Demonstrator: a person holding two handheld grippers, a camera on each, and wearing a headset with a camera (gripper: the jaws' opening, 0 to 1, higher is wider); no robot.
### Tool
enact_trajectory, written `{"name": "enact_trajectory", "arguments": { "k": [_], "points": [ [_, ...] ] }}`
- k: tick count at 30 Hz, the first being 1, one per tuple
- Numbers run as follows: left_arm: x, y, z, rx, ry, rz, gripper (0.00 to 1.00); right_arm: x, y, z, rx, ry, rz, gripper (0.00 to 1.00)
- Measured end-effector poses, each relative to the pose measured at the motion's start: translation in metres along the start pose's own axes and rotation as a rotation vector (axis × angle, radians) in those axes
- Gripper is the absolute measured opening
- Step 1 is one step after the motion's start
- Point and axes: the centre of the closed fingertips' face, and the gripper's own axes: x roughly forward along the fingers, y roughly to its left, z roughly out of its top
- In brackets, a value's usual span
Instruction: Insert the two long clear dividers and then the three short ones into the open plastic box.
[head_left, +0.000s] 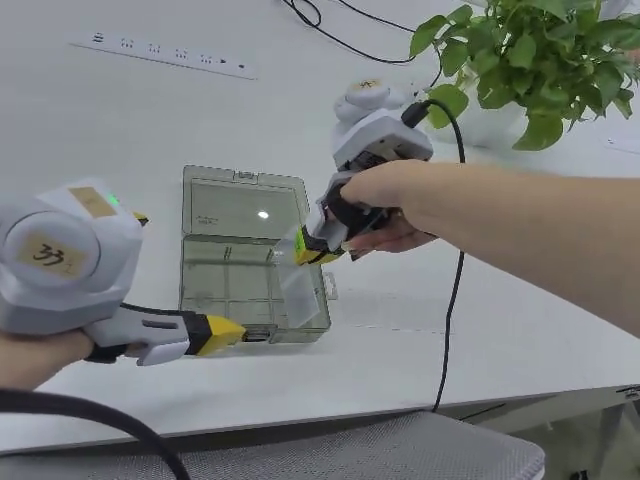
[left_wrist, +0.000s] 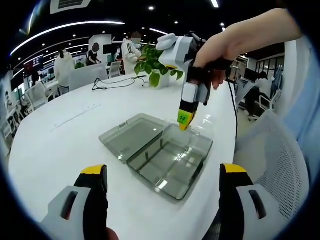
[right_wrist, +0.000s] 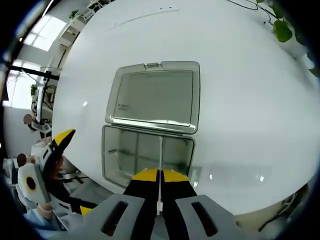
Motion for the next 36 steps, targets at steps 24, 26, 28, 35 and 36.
{"name": "enact_trajectory", "arguments": {
  "k": [24, 26, 28, 35, 36],
  "points": [
    [0.001, 0.001, -0.008, -0.010, 0.013, 0.000, 0.94, 0.007, 0.005, 0.009, 0.028, 0.027, 0.013, 0.02],
    [0.001, 0.001, -0.008, -0.008, 0.012, 0.002, 0.94, 0.007, 0.006, 0.006, 0.015, 0.029, 0.001, 0.02],
    [0.001, 0.001, -0.009, -0.006, 0.016, 0.000, 0.94, 0.007, 0.005, 0.007, 0.021, 0.027, 0.000, 0.02],
    [0.001, 0.001, -0.010, -0.004, 0.017, -0.003, 0.93, 0.004, 0.003, 0.005, 0.040, 0.016, -0.017, 0.02],
    [0.002, 0.001, -0.010, -0.001, 0.016, -0.002, 0.93, 0.004, 0.003, 0.004, 0.045, 0.019, -0.014, 0.02]
  ]
}}
